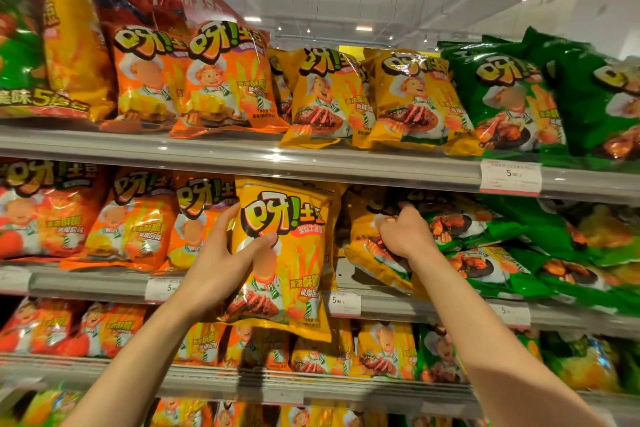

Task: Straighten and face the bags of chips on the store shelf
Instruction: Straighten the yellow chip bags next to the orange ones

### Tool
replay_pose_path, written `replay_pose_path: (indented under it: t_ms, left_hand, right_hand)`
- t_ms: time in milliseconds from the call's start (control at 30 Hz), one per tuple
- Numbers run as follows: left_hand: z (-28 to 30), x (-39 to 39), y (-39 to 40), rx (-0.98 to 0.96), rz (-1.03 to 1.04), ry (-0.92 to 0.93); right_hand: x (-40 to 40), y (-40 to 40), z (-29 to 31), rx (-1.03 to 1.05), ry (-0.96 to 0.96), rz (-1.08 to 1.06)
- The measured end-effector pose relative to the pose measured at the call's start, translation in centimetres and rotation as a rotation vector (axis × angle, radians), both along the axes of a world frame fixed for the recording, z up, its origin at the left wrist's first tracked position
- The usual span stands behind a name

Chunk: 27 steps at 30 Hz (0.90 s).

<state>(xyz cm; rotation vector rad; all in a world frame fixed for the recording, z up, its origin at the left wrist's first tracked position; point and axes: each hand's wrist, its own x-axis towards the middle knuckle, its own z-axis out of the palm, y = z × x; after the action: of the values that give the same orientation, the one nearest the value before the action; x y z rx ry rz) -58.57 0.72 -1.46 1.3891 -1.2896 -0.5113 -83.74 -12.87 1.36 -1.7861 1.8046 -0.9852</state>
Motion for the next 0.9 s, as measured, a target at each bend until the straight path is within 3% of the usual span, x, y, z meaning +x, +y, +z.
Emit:
replay_pose_path:
  t_ms: [233, 567, 700, 900]
  left_hand:
    - [0.0, 0.1, 0.2, 0.020, 0.022, 0.004]
    - [0.3, 0.0, 0.4, 0.037, 0.028, 0.020]
    - [0.4, 0.0, 0.4, 0.033, 0.038, 0.023]
    - [0.3, -0.9, 0.3, 0.034, 0.025, -0.011]
  right_hand:
    - [2.0, 1.5, -2.3, -0.214, -0.337, 0.060]
    - [2.7, 0.4, -2.5, -0.359, -0.387, -0.037]
    - [3.4, -0.5, -4.5, -0.511, -0.197, 0.044]
    - [2.3, -2.1, -8.2, -0.347, 0.194, 0.041]
